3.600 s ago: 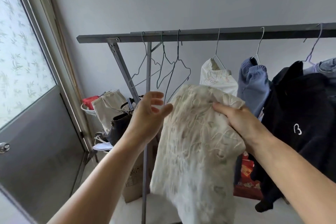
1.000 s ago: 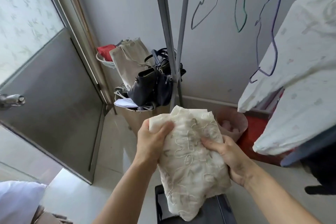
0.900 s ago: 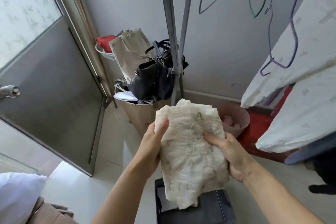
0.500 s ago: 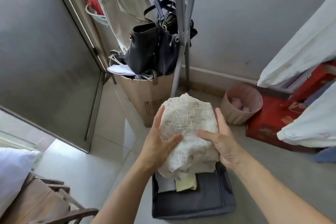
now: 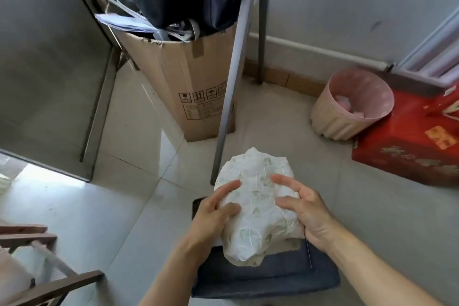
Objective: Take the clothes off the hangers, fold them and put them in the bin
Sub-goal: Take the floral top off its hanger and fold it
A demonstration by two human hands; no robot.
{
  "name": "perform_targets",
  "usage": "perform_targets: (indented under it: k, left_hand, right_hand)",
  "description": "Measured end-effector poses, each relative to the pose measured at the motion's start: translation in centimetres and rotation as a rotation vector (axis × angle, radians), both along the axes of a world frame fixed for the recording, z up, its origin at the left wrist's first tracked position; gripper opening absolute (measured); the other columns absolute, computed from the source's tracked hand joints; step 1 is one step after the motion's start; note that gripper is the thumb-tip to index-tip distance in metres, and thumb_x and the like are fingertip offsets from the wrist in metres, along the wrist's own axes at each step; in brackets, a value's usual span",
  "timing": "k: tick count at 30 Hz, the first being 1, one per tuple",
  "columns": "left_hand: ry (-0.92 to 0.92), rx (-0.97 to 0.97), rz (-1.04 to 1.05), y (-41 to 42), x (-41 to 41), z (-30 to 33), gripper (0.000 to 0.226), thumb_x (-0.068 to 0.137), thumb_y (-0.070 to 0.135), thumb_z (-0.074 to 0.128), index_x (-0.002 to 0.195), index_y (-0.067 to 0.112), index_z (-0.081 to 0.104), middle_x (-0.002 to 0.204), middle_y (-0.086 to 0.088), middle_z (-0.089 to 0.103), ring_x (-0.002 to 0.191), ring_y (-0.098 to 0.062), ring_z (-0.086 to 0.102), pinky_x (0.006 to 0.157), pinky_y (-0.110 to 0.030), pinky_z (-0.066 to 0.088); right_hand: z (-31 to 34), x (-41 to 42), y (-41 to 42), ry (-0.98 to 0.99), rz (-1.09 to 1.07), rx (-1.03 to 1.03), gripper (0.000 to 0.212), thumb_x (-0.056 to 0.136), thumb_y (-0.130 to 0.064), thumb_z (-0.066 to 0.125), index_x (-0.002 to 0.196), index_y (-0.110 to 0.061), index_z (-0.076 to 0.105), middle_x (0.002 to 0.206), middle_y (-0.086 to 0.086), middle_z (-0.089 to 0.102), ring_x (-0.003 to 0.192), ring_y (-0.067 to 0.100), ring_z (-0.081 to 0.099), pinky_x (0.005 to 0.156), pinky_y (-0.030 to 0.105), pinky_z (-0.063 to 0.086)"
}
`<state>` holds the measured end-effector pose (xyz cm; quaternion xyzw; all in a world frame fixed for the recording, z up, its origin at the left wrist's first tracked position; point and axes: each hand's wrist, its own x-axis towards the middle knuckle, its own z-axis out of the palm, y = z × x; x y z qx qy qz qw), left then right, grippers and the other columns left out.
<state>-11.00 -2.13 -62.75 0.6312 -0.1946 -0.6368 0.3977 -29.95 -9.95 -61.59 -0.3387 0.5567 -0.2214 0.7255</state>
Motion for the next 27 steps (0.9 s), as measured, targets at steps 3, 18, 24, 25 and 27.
perform_targets:
  k: [3, 18, 24, 25, 27]
  left_hand:
    - [0.014, 0.066, 0.007, 1.2, -0.9, -6.4, 0.050, 0.087, 0.000, 0.059, 0.116, 0.040, 0.069, 0.127, 0.005, 0.059, 0.112, -0.021, 0.063, 0.092, -0.040, 0.057]
    - [-0.023, 0.193, 0.081, 5.7, -0.8, -26.2, 0.069, 0.082, -0.014, 0.053, 0.122, 0.041, 0.061, 0.121, 0.004, 0.063, 0.105, -0.017, 0.066, 0.074, -0.026, 0.058]
    - [-0.182, 0.199, 0.136, 6.5, -0.2, -32.0, 0.068, 0.080, -0.012, 0.050, 0.121, 0.042, 0.059, 0.119, 0.006, 0.062, 0.104, -0.015, 0.065, 0.079, -0.028, 0.060]
    - [-0.222, 0.195, 0.172, 6.4, 0.0, -32.8, 0.068, 0.080, -0.011, 0.049, 0.124, 0.041, 0.058, 0.120, 0.005, 0.062, 0.106, -0.015, 0.064, 0.082, -0.030, 0.060]
    - [-0.288, 0.194, 0.261, 6.2, 0.5, -34.4, 0.070, 0.080, -0.012, 0.048, 0.131, 0.036, 0.055, 0.123, 0.004, 0.060, 0.110, -0.015, 0.062, 0.090, -0.032, 0.057]
  right_hand:
    - [-6.1, -0.6, 1.2, 0.034, 0.006, 0.068, 0.049, 0.081, 0.012, 0.062, 0.111, -0.025, 0.073, 0.125, 0.013, 0.063, 0.096, 0.029, 0.072, 0.069, 0.037, 0.060]
    - [-27.9, 0.2, 5.0, 0.013, -0.003, 0.256, 0.053, 0.083, 0.016, 0.053, 0.105, -0.026, 0.077, 0.121, 0.012, 0.067, 0.104, 0.030, 0.068, 0.076, 0.039, 0.058]
    - [-34.0, 2.2, 5.6, -0.003, 0.039, 0.254, 0.054, 0.083, 0.017, 0.051, 0.108, -0.025, 0.075, 0.122, 0.009, 0.065, 0.102, 0.027, 0.068, 0.073, 0.035, 0.059]
    - [-34.9, 2.8, 5.5, -0.005, 0.057, 0.235, 0.055, 0.083, 0.018, 0.051, 0.108, -0.026, 0.075, 0.123, 0.007, 0.065, 0.104, 0.025, 0.068, 0.076, 0.035, 0.059]
    - [-36.8, 4.3, 5.1, -0.011, 0.091, 0.192, 0.058, 0.082, 0.019, 0.050, 0.107, -0.026, 0.076, 0.127, 0.004, 0.064, 0.113, 0.022, 0.063, 0.091, 0.038, 0.056]
